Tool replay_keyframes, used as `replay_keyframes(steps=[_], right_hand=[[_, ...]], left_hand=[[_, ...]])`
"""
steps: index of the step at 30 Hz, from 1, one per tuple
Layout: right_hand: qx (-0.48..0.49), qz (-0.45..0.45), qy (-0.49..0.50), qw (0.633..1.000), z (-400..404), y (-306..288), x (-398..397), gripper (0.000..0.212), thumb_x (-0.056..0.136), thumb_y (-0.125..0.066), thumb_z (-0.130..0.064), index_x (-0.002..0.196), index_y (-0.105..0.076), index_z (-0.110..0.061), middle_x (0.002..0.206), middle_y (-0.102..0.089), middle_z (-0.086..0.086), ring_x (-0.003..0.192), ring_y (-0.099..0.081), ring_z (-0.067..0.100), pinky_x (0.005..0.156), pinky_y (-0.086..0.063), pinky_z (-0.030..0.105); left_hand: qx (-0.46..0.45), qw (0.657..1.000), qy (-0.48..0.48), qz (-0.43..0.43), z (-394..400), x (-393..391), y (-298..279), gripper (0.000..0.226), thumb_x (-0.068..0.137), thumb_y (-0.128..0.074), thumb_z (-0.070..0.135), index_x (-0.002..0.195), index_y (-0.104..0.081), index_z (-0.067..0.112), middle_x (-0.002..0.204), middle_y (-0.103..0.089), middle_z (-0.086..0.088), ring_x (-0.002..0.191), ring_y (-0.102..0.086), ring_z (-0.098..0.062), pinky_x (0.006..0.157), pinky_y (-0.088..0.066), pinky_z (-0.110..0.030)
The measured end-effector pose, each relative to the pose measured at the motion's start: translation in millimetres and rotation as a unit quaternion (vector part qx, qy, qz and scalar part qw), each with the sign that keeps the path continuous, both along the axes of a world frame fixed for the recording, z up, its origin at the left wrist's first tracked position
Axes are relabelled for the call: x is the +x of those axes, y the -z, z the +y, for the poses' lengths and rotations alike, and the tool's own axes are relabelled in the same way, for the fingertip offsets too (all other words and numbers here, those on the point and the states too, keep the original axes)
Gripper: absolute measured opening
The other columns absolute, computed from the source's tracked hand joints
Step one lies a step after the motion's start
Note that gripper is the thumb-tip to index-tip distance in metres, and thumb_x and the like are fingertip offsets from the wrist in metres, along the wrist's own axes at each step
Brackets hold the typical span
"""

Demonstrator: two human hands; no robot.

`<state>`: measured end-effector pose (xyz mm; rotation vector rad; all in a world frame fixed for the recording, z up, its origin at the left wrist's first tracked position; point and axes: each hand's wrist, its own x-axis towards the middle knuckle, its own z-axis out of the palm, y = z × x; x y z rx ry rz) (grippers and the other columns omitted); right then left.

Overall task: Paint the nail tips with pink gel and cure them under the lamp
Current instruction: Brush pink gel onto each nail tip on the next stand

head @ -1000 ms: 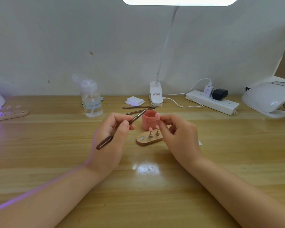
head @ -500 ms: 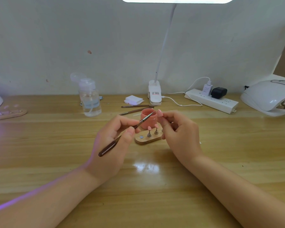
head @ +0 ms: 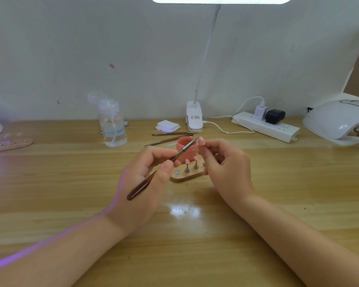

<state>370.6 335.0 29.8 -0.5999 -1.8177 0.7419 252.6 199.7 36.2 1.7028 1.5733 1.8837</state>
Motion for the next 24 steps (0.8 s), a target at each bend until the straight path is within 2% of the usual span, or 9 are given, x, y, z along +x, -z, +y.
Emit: replay_keyframes(steps=[4, 8, 12, 15, 17, 18, 21, 24], right_hand=[[-0.025, -0.003, 0.01, 1.0, 1, -1, 1, 0.015, 0.091, -0.066, -0.016, 0.086, -0.064, -0.031, 0.069, -0.067, -0.017, 0.051, -0.061, 0.01, 0.052, -0.048, 0.023], [-0.088, 0.02, 0.028, 0.996, 5, -8, 6, 0.01, 0.091, -0.065, -0.018, 0.085, -0.064, -0.026, 0.076, -0.071, -0.004, 0.051, -0.064, 0.015, 0.059, -0.055, 0.033], [-0.129, 0.026, -0.002, 0.991, 2, -18, 8, 0.005, 0.088, -0.069, -0.021, 0.083, -0.068, -0.021, 0.072, -0.072, 0.0, 0.048, -0.062, 0.013, 0.06, -0.057, 0.038], [-0.108, -0.042, -0.056, 0.992, -3, -18, 2, 0.01, 0.086, -0.071, -0.023, 0.075, -0.071, -0.024, 0.059, -0.068, -0.001, 0.053, -0.063, 0.015, 0.055, -0.05, 0.034], [-0.059, -0.109, -0.052, 0.991, -6, -12, -3, 0.016, 0.084, -0.073, -0.026, 0.069, -0.07, -0.026, 0.049, -0.058, -0.005, 0.054, -0.058, 0.018, 0.057, -0.044, 0.029], [-0.03, -0.139, -0.04, 0.989, -7, -8, -6, 0.017, 0.084, -0.073, -0.029, 0.067, -0.07, -0.027, 0.047, -0.052, -0.009, 0.052, -0.052, 0.014, 0.057, -0.041, 0.028], [0.019, -0.191, -0.009, 0.981, -10, -1, -13, 0.015, 0.084, -0.071, -0.035, 0.074, -0.074, -0.025, 0.046, -0.045, -0.013, 0.051, -0.042, 0.006, 0.055, -0.034, 0.027], [0.004, -0.224, 0.004, 0.975, -11, 3, -19, 0.016, 0.085, -0.069, -0.04, 0.079, -0.076, -0.027, 0.048, -0.044, -0.015, 0.055, -0.043, 0.003, 0.058, -0.031, 0.025]], left_hand=[[0.003, 1.0, -0.007, 0.001, 0, -4, 1, 0.02, 0.087, -0.05, 0.029, 0.095, -0.065, 0.017, 0.087, -0.071, 0.004, 0.083, -0.066, -0.003, 0.075, -0.047, -0.012], [0.018, 0.999, -0.022, -0.029, 0, -7, 3, 0.018, 0.087, -0.049, 0.027, 0.09, -0.064, 0.018, 0.081, -0.07, 0.005, 0.079, -0.065, -0.003, 0.073, -0.047, -0.011], [0.008, 0.994, -0.062, -0.089, 6, -11, 5, 0.019, 0.089, -0.046, 0.018, 0.09, -0.065, 0.018, 0.077, -0.07, 0.007, 0.08, -0.064, -0.003, 0.075, -0.047, -0.011], [0.001, 0.987, -0.086, -0.137, 9, -13, 5, 0.021, 0.087, -0.046, 0.024, 0.09, -0.066, 0.019, 0.078, -0.07, 0.01, 0.084, -0.066, -0.01, 0.082, -0.05, -0.021], [0.001, 0.983, -0.091, -0.157, 10, -14, 5, 0.02, 0.087, -0.046, 0.026, 0.091, -0.065, 0.02, 0.08, -0.07, 0.012, 0.086, -0.067, -0.012, 0.084, -0.051, -0.025], [0.001, 0.983, -0.092, -0.162, 10, -14, 5, 0.02, 0.086, -0.047, 0.026, 0.091, -0.065, 0.02, 0.08, -0.07, 0.014, 0.085, -0.067, -0.011, 0.084, -0.051, -0.025], [-0.002, 0.982, -0.095, -0.165, 11, -14, 5, 0.02, 0.086, -0.047, 0.027, 0.091, -0.065, 0.021, 0.081, -0.07, 0.015, 0.085, -0.067, -0.01, 0.082, -0.05, -0.024], [-0.005, 0.981, -0.096, -0.167, 12, -14, 6, 0.019, 0.087, -0.048, 0.027, 0.091, -0.066, 0.022, 0.082, -0.07, 0.014, 0.085, -0.067, -0.011, 0.084, -0.05, -0.028]])
